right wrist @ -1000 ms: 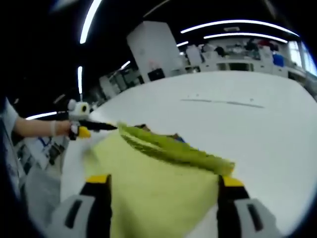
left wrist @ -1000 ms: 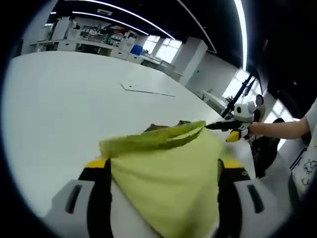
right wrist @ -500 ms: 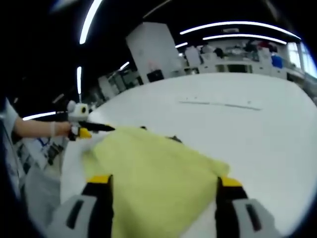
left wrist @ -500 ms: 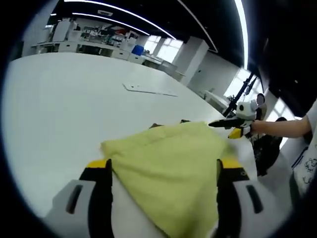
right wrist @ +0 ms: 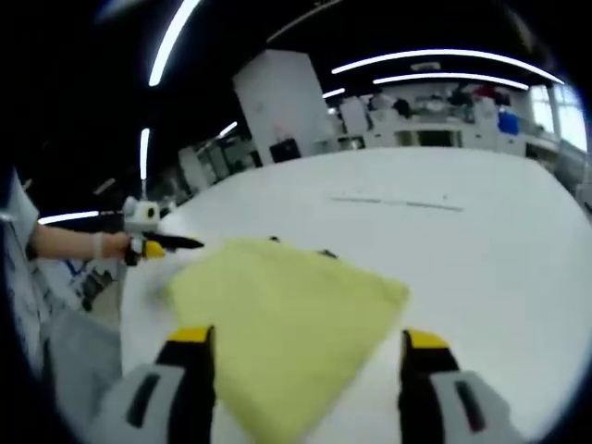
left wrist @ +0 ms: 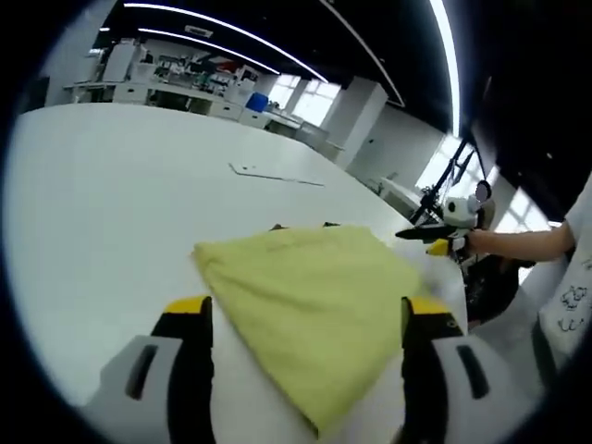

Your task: Fold the garment on the visible template until the final outline fits inside the template.

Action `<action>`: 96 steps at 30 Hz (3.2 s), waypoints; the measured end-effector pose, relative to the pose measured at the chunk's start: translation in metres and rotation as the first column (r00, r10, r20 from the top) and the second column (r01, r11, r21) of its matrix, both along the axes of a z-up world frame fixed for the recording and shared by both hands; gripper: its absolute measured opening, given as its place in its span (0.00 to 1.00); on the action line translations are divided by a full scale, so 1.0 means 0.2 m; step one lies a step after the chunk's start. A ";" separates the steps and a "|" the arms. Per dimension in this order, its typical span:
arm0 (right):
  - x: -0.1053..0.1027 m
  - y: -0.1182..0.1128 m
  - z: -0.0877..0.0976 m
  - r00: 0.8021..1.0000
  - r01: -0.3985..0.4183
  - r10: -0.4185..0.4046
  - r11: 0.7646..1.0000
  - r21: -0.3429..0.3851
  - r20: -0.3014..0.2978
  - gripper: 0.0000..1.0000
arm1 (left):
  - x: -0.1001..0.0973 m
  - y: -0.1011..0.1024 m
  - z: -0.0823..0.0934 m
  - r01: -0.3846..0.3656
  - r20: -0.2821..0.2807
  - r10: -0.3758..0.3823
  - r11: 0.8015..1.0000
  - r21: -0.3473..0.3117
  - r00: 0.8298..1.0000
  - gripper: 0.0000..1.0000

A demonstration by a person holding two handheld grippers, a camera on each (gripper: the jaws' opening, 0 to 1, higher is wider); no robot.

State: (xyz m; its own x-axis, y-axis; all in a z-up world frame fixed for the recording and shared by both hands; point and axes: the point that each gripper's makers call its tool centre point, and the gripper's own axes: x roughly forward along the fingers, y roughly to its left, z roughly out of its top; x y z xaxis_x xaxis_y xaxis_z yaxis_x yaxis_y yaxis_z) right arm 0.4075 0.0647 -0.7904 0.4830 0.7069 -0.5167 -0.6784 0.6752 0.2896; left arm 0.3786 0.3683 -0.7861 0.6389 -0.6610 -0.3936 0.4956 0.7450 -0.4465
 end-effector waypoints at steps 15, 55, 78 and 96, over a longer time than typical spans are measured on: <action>-0.19 -0.13 0.02 0.999 0.051 -0.051 0.999 0.001 -0.003 0.72 | -0.18 0.09 -0.03 0.024 -0.020 -0.024 0.999 0.023 1.000 0.73; -0.43 -0.15 -0.27 0.997 0.008 -0.016 0.995 -0.097 -0.080 0.14 | -0.43 0.14 -0.25 0.013 -0.167 -0.007 0.999 0.032 0.986 0.22; -0.42 -0.16 -0.21 1.000 -0.007 0.004 0.995 -0.100 -0.031 0.00 | -0.45 0.07 -0.18 -0.025 -0.211 0.021 0.999 -0.020 0.977 0.00; -0.62 -0.19 -0.18 0.994 -0.022 0.015 0.998 -0.064 -0.107 0.00 | -0.58 0.10 -0.25 0.004 -0.245 -0.006 1.000 -0.010 0.970 0.00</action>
State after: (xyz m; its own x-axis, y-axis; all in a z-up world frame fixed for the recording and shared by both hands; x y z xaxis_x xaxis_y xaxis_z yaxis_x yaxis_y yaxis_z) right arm 0.2834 0.0269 -0.8256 0.4100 0.6785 -0.6096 -0.6589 0.6825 0.3164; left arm 0.2620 0.3890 -0.8361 0.5204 -0.6685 -0.5314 0.3744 0.7379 -0.5616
